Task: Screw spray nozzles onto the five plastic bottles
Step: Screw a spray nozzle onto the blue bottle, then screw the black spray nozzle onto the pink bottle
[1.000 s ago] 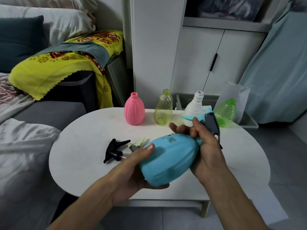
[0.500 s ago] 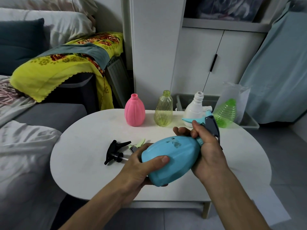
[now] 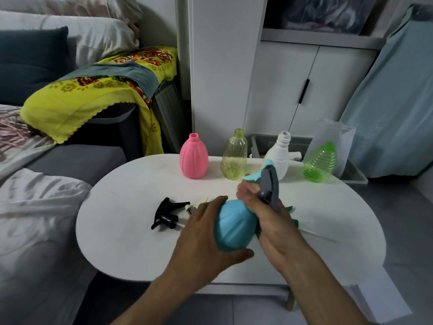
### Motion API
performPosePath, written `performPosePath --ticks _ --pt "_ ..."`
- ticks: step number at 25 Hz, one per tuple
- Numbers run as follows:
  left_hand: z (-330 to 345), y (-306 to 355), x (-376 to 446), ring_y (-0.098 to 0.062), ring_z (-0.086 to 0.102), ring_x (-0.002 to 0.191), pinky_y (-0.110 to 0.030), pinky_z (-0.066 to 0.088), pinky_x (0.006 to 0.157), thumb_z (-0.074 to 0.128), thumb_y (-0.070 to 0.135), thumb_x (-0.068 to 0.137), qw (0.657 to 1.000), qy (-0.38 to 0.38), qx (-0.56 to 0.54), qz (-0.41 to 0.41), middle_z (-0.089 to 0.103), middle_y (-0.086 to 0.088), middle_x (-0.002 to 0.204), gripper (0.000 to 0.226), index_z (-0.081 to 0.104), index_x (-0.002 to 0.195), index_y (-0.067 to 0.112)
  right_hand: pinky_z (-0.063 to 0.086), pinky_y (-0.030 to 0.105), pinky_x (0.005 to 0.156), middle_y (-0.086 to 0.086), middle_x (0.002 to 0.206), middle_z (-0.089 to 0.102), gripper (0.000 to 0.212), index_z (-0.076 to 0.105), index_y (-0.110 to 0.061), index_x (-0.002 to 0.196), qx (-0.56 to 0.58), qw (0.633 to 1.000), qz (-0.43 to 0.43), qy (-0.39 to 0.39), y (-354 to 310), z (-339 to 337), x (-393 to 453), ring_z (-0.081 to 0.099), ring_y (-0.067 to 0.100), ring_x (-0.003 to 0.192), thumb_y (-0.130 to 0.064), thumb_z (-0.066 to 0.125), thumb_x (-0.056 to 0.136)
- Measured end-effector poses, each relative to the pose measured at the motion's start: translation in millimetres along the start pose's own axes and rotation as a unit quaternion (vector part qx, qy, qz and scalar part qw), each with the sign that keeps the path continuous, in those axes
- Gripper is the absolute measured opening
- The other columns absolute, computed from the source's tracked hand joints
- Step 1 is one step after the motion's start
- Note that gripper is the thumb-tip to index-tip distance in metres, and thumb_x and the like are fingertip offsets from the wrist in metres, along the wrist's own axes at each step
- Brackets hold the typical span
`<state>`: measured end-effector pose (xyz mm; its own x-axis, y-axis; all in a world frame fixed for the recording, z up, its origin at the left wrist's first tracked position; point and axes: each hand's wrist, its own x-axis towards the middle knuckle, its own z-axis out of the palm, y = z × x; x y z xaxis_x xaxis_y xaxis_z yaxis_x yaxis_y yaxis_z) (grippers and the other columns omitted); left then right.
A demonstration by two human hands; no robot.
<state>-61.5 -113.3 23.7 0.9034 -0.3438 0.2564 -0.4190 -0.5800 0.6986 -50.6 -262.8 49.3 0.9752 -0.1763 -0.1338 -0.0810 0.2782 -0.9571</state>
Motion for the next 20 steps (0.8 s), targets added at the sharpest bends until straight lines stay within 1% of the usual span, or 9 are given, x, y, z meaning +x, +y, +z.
performPosePath --ticks 2,4,6,8,11,13,15,17,20 --pt "-6 -9 5 -0.003 0.06 0.099 -0.027 0.056 0.084 0.084 0.061 0.049 0.998 0.036 -0.044 -0.017 0.061 0.014 0.117 0.089 0.046 0.126 0.036 0.052 0.019 0.084 -0.027 0.113 0.069 0.073 0.06 -0.047 0.117 -0.065 0.993 -0.026 -0.094 7 6 -5 0.063 -0.001 0.107 -0.049 0.09 0.051" --pt "-27 -26 19 -0.009 0.065 0.094 -0.033 0.061 0.071 0.085 0.058 0.046 0.99 0.083 -0.096 -0.069 0.063 0.01 0.11 0.084 0.048 0.119 0.036 0.049 0.026 0.095 -0.024 0.139 0.052 0.09 0.043 -0.044 0.139 -0.107 0.984 -0.024 -0.137 16 12 -6 0.053 0.001 0.123 -0.045 0.085 0.06" --pt "-53 -53 40 -0.013 0.064 0.094 -0.028 0.061 0.058 0.087 0.054 0.041 0.967 0.132 -0.165 -0.145 0.06 0.007 0.11 0.09 0.043 0.118 0.04 0.041 0.029 0.101 -0.02 0.149 0.038 0.092 0.032 -0.045 0.145 -0.159 0.98 0.0 -0.12 24 17 -7 0.043 0.005 0.13 -0.045 0.081 0.067" --pt "-79 -87 65 -0.011 0.064 0.093 -0.018 0.055 0.051 0.091 0.047 0.042 0.942 0.19 -0.213 -0.177 0.059 0.006 0.11 0.091 0.042 0.118 0.035 0.04 0.028 0.097 -0.016 0.148 0.038 0.079 0.033 -0.046 0.142 -0.191 0.977 0.006 -0.093 30 19 -7 0.043 0.008 0.128 -0.036 0.077 0.077" --pt "-108 -143 102 -0.016 0.063 0.1 -0.025 0.054 0.063 0.095 0.03 0.053 0.93 0.239 -0.201 -0.195 0.06 0.002 0.112 0.085 0.044 0.121 0.024 0.041 0.02 0.087 -0.019 0.142 0.044 0.065 0.036 -0.054 0.129 -0.236 0.968 -0.022 -0.082 36 17 -3 0.046 0.003 0.122 -0.031 0.075 0.082" --pt "-117 -177 122 -0.02 0.062 0.102 -0.034 0.056 0.072 0.095 0.028 0.054 0.931 0.257 -0.153 -0.209 0.06 -0.002 0.115 0.085 0.046 0.123 0.021 0.038 0.018 0.095 -0.024 0.142 0.039 0.068 0.032 -0.057 0.131 -0.284 0.954 -0.052 -0.085 40 17 0 0.041 -0.001 0.127 -0.037 0.073 0.081" --pt "-118 -205 135 -0.018 0.061 0.1 -0.035 0.057 0.075 0.096 0.033 0.05 0.933 0.253 -0.131 -0.222 0.06 -0.001 0.116 0.091 0.048 0.126 0.02 0.023 0.013 0.107 -0.025 0.152 0.023 0.08 0.018 -0.054 0.142 -0.384 0.912 -0.113 -0.088 44 18 2 0.021 -0.003 0.138 -0.046 0.069 0.08" --pt "-117 -225 145 -0.009 0.062 0.096 -0.025 0.054 0.07 0.095 0.04 0.044 0.937 0.222 -0.152 -0.222 0.062 0.008 0.111 0.099 0.049 0.129 0.023 0.007 0.024 0.115 -0.023 0.16 -0.004 0.092 -0.002 -0.05 0.146 -0.506 0.84 -0.175 -0.084 49 22 7 -0.005 0.0 0.145 -0.055 0.061 0.081" --pt "-119 -241 159 -0.004 0.064 0.097 -0.022 0.053 0.071 0.094 0.044 0.038 0.945 0.157 -0.2 -0.203 0.064 0.014 0.111 0.102 0.05 0.129 0.029 -0.005 0.03 0.113 -0.027 0.154 -0.03 0.096 -0.025 -0.052 0.14 -0.604 0.771 -0.188 -0.078 53 22 10 -0.026 0.003 0.143 -0.066 0.048 0.079"
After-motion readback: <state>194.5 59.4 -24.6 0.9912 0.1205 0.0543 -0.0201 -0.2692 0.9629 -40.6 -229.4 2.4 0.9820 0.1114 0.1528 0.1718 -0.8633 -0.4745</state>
